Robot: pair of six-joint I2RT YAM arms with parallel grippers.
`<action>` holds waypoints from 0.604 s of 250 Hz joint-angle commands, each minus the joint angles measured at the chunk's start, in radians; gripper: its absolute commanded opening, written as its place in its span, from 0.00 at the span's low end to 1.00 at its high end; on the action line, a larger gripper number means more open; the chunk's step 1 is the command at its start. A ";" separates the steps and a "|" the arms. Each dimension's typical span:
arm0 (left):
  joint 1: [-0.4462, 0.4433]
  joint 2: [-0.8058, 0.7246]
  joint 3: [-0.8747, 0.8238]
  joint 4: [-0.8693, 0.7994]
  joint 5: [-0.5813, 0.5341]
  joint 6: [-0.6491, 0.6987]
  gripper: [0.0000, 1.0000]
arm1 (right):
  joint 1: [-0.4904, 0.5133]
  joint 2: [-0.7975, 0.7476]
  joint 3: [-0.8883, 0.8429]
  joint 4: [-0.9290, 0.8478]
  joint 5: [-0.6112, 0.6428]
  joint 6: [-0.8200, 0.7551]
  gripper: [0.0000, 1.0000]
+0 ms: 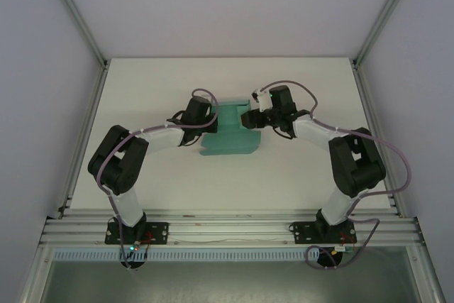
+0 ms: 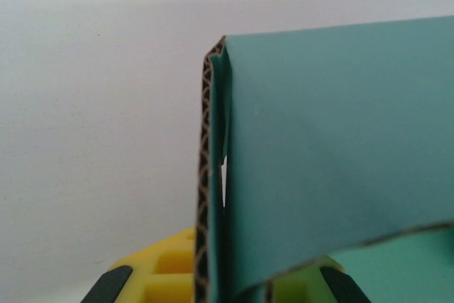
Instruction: Assemble paper box
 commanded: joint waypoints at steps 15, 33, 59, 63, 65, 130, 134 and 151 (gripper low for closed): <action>-0.026 0.003 0.035 -0.020 0.001 0.028 0.00 | 0.033 0.032 -0.003 0.116 0.173 0.077 0.43; -0.028 0.004 0.037 -0.021 -0.002 0.022 0.00 | 0.042 0.043 0.001 0.101 0.275 0.098 0.37; -0.029 0.011 0.045 -0.027 -0.013 0.009 0.00 | 0.084 0.064 0.007 0.067 0.482 0.091 0.24; -0.030 0.011 0.048 -0.029 -0.017 0.007 0.00 | 0.092 0.068 0.011 0.056 0.519 0.087 0.22; -0.030 0.012 0.048 -0.031 -0.020 0.005 0.00 | 0.097 0.072 0.013 0.049 0.541 0.085 0.22; -0.034 0.025 0.082 -0.088 -0.087 -0.045 0.00 | 0.156 0.180 0.134 -0.202 1.108 0.286 0.05; -0.034 0.027 0.086 -0.095 -0.093 -0.050 0.00 | 0.156 0.188 0.147 -0.229 1.138 0.308 0.05; -0.034 0.037 0.101 -0.122 -0.111 -0.071 0.00 | 0.156 0.228 0.199 -0.318 1.242 0.351 0.00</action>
